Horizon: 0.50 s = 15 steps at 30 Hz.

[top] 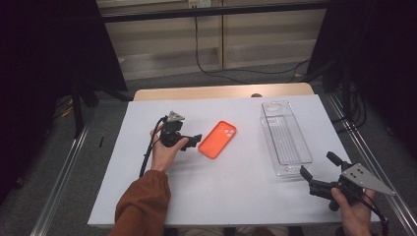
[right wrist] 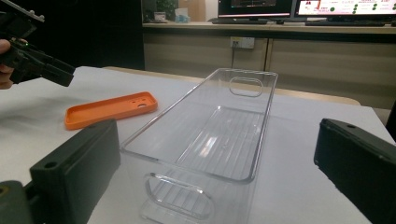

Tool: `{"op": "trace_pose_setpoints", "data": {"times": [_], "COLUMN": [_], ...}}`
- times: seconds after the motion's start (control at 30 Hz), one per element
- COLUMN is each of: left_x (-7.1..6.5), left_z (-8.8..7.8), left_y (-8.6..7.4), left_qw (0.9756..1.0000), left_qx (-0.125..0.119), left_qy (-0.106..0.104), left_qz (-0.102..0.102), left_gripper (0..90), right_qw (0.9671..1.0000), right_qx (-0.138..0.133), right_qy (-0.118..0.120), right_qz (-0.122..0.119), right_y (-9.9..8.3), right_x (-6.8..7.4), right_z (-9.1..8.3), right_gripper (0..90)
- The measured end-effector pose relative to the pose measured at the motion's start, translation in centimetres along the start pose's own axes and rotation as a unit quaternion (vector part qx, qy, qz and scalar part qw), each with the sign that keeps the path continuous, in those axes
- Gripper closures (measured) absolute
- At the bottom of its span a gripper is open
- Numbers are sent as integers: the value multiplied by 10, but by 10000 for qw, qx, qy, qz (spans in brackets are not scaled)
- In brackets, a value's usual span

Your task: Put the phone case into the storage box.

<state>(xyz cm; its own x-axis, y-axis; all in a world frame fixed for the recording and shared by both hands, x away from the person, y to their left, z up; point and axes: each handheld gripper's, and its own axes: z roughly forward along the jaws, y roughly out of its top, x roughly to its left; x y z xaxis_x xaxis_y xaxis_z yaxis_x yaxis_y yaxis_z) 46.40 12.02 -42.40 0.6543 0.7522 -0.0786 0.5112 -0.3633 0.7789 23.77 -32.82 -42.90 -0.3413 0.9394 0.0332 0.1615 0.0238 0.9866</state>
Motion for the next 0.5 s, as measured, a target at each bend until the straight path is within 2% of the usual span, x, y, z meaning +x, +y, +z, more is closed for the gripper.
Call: {"op": "trace_pose_setpoints", "data": {"times": [0.1, 0.2, 0.23, 0.3, 0.33, 0.4, 0.47, 0.5], "left_x": [0, -1, -1, 0, 3, 2, 0, 0], "left_z": [-2, -4, -4, -4, -3, -3, -1, 0], "left_y": [2, 4, 4, 5, 6, 8, 9, 11], "left_qw": [9999, 9999, 9997, 9997, 9985, 9992, 9989, 9989], "left_qx": [-72, -121, -153, -130, -303, -303, -269, -234], "left_qy": [-111, -67, -96, -164, -382, -237, -329, -371], "left_qz": [-68, -43, -144, -142, -247, -145, -201, -156], "left_gripper": [41, 47, 51, 63, 61, 59, 59, 59], "right_qw": [10000, 10000, 10000, 10000, 10000, 10000, 10000, 10000], "right_qx": [0, 6, 10, 17, 16, 15, 19, 18], "right_qy": [-10, 5, 1, -10, -11, -8, -12, -11], "right_qz": [5, -13, -18, -11, -13, -20, -40, -36], "right_y": [0, 0, 0, 0, 0, 0, 0, 0], "right_x": [0, 0, 0, 0, 0, 0, 1, 1], "right_z": [0, 0, 0, 1, 1, 1, 1, 1], "right_gripper": [0, 0, 0, 0, 0, 0, 0, 0]}}
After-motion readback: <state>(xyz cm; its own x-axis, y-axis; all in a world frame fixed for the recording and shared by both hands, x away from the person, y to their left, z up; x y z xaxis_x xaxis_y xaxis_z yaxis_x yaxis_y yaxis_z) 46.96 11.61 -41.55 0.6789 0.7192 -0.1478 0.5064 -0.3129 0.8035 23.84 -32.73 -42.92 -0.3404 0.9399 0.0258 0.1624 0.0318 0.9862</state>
